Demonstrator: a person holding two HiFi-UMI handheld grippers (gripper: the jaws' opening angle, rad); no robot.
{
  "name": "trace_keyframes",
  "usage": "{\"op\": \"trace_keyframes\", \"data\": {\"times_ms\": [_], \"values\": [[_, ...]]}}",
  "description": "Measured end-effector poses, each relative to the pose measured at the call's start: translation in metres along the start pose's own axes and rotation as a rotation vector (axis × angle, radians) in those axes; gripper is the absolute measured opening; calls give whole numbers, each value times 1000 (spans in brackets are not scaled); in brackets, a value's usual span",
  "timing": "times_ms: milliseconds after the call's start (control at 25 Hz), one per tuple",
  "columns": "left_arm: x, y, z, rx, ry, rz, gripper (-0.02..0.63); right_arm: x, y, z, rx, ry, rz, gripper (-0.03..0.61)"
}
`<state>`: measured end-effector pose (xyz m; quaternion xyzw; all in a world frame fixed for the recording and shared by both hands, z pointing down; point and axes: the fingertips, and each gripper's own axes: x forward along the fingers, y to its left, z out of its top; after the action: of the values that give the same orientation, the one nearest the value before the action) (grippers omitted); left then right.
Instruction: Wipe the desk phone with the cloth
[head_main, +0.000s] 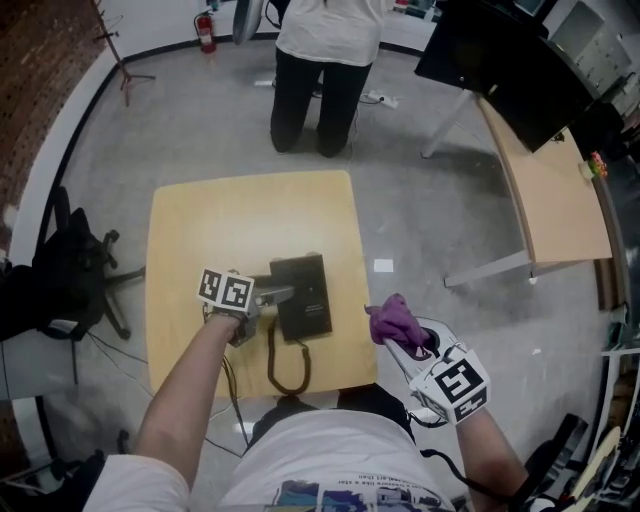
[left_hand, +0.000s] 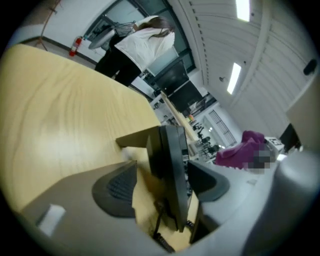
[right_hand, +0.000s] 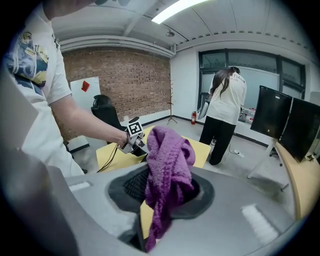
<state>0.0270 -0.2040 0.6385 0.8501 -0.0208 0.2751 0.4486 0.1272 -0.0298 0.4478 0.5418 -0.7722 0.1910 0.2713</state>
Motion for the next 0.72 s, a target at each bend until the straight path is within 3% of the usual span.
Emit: {"op": "trace_keyframes", "data": {"times_ms": [120, 240, 320, 520, 640, 720], "values": [[-31, 8, -8, -25, -117, 117, 334, -4, 9, 1, 6, -18, -31, 101], [-70, 6, -25, -94, -265, 168, 313, -13, 26, 2, 25, -36, -63, 101], [-91, -7, -41, -93, -319, 174, 284, -22, 38, 1, 27, -42, -79, 101], [-112, -59, -85, 42, -292, 183, 191, -36, 59, -9, 15, -52, -63, 101], [-113, -93, -110, 143, -252, 209, 9, -41, 67, -14, 9, -79, -35, 101], [-111, -115, -120, 190, -241, 226, 5, -48, 70, -15, -3, -115, -14, 101]]}}
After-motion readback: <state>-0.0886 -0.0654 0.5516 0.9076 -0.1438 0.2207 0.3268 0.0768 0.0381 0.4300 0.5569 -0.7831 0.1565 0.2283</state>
